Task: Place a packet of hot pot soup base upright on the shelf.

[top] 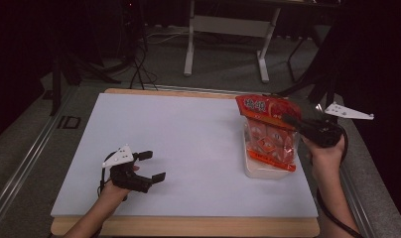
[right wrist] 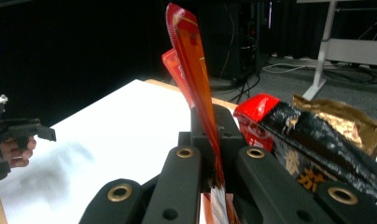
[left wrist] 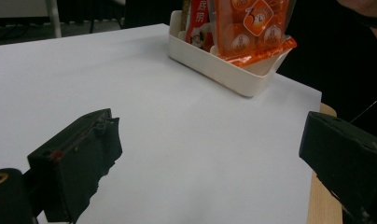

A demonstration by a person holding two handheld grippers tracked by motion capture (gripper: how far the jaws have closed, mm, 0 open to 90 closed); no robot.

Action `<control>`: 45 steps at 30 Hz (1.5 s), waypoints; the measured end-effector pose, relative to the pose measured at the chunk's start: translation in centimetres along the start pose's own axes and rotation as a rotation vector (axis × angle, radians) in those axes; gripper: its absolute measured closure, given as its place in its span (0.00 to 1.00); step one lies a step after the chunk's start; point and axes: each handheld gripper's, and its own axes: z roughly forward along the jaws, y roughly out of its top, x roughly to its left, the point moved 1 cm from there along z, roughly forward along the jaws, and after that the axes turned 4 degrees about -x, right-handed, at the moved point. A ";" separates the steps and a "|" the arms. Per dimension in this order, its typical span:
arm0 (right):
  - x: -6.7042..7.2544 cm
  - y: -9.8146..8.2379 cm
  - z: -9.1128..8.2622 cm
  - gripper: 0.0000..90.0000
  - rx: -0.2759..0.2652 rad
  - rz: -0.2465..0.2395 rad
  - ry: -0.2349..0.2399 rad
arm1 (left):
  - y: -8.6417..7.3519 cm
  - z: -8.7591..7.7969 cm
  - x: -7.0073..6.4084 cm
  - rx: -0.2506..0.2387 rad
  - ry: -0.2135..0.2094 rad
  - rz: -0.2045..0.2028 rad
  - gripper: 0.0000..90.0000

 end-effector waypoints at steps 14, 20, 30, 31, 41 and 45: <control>-1.1 -3.1 0.4 1.00 0.015 0.053 -0.019 | -0.2 0.1 0.2 0.002 0.000 -0.011 0.04; -2.2 -4.6 -0.3 1.00 0.024 0.068 -0.054 | -0.3 0.1 0.3 0.002 0.001 -0.015 0.04; -2.9 -5.3 -1.2 0.98 -0.001 0.096 -0.056 | -0.4 0.2 0.4 0.000 0.001 -0.024 0.04; -2.7 -5.2 -1.1 0.98 0.006 0.088 -0.060 | -0.4 0.2 0.4 -0.001 0.002 -0.027 0.04; -0.8 -2.4 -1.3 0.56 -0.006 0.032 -0.113 | -0.4 0.3 0.2 0.003 -0.003 -0.033 0.04; 0.0 -1.1 -1.4 0.41 -0.026 0.010 -0.123 | -0.4 0.2 0.1 -0.002 -0.004 -0.030 0.04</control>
